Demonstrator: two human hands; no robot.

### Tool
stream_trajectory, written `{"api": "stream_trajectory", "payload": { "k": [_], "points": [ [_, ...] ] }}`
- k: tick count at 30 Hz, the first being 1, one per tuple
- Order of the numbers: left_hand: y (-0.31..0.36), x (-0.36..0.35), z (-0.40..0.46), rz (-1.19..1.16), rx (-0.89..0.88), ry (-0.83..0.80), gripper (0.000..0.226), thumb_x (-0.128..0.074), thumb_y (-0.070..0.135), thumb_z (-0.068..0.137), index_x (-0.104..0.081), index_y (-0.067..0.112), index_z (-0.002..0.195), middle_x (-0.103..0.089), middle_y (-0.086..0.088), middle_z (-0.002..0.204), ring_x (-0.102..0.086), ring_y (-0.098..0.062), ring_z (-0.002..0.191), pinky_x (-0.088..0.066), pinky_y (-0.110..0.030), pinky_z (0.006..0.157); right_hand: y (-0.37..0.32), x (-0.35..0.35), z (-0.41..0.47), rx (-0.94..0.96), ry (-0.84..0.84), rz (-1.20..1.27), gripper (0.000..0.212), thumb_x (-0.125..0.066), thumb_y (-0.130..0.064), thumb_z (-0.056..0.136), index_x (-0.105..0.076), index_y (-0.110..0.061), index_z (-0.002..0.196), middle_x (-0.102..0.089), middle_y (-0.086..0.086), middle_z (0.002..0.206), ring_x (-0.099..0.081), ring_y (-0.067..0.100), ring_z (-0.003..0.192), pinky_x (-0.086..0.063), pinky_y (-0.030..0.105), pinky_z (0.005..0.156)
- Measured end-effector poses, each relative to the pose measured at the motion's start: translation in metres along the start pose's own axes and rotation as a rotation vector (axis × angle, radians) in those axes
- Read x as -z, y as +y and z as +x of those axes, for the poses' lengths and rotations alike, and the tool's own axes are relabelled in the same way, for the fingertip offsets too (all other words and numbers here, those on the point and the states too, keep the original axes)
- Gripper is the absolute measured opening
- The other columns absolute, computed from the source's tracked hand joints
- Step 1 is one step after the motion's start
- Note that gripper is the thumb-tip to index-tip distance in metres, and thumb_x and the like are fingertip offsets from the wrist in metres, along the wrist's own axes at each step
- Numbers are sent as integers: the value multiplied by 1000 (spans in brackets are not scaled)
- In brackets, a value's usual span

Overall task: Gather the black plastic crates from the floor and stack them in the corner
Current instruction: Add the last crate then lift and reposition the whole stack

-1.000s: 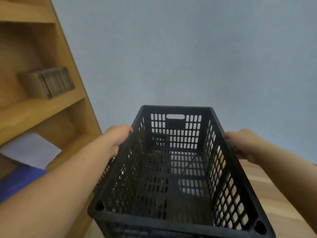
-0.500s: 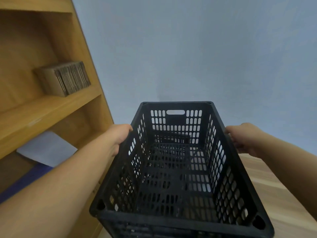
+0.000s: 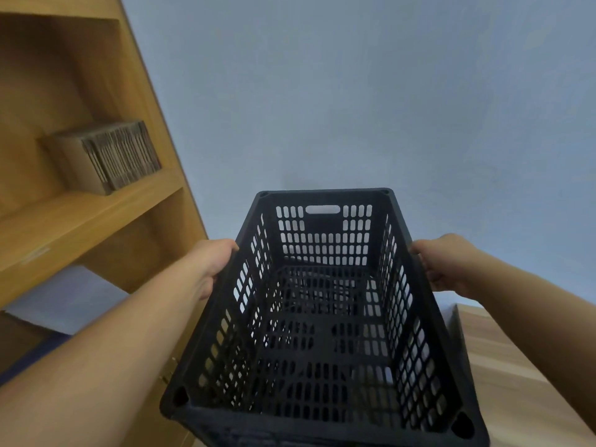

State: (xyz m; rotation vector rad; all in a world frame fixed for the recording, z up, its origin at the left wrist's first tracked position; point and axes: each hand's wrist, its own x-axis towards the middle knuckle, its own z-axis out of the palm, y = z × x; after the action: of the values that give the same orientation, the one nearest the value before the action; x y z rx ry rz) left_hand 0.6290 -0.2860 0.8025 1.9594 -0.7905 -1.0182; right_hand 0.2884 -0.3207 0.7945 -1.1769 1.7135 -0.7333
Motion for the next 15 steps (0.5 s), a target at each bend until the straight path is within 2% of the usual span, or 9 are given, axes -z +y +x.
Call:
{"api": "stream_trajectory", "payload": {
  "k": [2, 5, 7, 10, 13, 15],
  "points": [
    [4, 4, 15, 4, 5, -12, 18, -54, 11, 106, -67, 2, 96, -68, -16, 84, -65, -28, 71, -53, -31, 48, -4, -9, 7, -13, 14, 8, 14, -55, -10, 97, -60, -2, 86, -49, 2, 41, -47, 18, 39, -47, 27, 46],
    [7, 11, 39, 18, 7, -33, 18, -54, 10, 105, -66, 2, 94, -68, -16, 82, -64, -28, 69, -53, -27, 38, -9, -25, 17, -32, 24, 9, 15, -55, -10, 96, -61, -2, 85, -52, 3, 43, -50, 20, 42, -50, 28, 49],
    [9, 16, 55, 29, 6, -57, 19, -54, 11, 105, -65, 2, 93, -67, -16, 79, -64, -29, 67, -55, -30, 45, -12, -37, 21, -41, 32, 19, 15, -56, -11, 96, -62, -2, 84, -56, 4, 48, -54, 22, 46, -52, 30, 51],
    [10, 26, 81, 40, 13, -102, 18, -55, 12, 105, -66, 2, 93, -67, -15, 72, -66, -30, 65, -55, -32, 57, -14, -55, 27, -53, 49, 34, 12, -57, -12, 95, -62, -3, 88, -58, 14, 68, -54, 27, 62, -51, 31, 54],
    [9, 33, 108, 65, 3, -120, 14, -56, 10, 102, -67, 2, 97, -67, -10, 59, -66, -25, 50, -54, -27, 43, -14, -71, 32, -67, 80, 54, 6, -57, -10, 93, -58, -5, 90, -50, 15, 70, -44, 24, 61, -45, 28, 50],
    [8, 37, 124, 85, -4, -137, 14, -57, 11, 102, -66, 1, 100, -67, -10, 60, -65, -23, 47, -52, -27, 42, -16, -82, 35, -79, 98, 50, 5, -56, -9, 93, -56, -6, 89, -46, 11, 65, -39, 21, 53, -43, 24, 45]
  ]
}}
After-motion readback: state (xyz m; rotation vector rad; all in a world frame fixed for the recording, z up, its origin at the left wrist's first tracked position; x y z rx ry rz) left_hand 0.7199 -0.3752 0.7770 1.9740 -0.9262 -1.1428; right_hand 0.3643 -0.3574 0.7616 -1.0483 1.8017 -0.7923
